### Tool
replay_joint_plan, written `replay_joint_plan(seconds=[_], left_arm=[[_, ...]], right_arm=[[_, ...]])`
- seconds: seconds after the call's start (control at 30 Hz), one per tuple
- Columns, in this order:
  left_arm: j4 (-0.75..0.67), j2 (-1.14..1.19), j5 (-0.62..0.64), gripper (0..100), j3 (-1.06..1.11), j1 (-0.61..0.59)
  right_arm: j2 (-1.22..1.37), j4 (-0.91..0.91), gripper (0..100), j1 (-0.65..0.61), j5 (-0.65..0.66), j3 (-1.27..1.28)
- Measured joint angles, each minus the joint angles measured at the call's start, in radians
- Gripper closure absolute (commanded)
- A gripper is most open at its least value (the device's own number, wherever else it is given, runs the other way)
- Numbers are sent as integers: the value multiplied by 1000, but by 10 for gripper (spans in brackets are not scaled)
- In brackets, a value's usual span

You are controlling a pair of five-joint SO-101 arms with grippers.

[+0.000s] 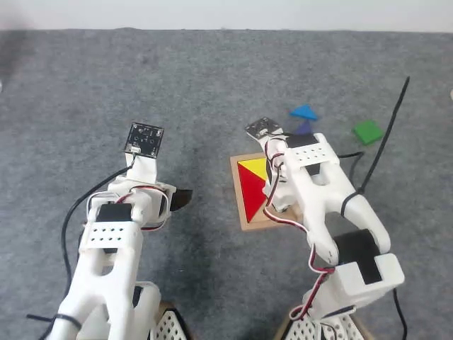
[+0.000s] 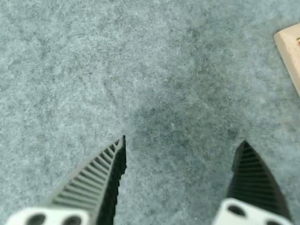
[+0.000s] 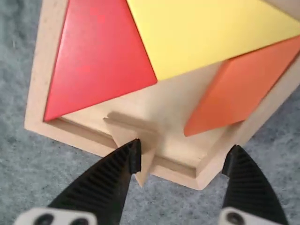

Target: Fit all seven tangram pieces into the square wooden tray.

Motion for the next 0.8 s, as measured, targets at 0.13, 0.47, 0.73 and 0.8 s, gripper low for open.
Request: replay_joint_plan(seconds=[0.13,0.47,0.73,0.8], left_arm=[[0,0,0,654,0,0],[0,0,0,654,0,0],[0,0,0,654,0,0],[0,0,0,654,0,0]], right_arm=[[17,-29,699,0,-28,0],[38,-135,699,0,-147,0],[-198,3,699,57,-112,31],[-292,28,699,46,-78,74]])
